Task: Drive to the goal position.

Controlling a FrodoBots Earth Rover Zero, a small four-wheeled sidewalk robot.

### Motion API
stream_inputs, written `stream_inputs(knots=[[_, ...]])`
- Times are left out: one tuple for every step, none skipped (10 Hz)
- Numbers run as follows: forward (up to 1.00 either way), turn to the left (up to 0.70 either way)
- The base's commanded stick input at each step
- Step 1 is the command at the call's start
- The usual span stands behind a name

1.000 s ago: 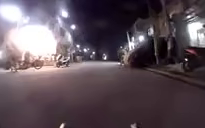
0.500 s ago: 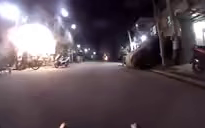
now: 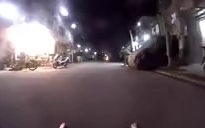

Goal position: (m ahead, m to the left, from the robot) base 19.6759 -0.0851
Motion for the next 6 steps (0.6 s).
stream_inputs(knots=[[0.85, 0.0], [0.85, 0.0], [0.85, 0.0], [0.85, 0.0], [0.85, 0.0], [0.85, 0.0]])
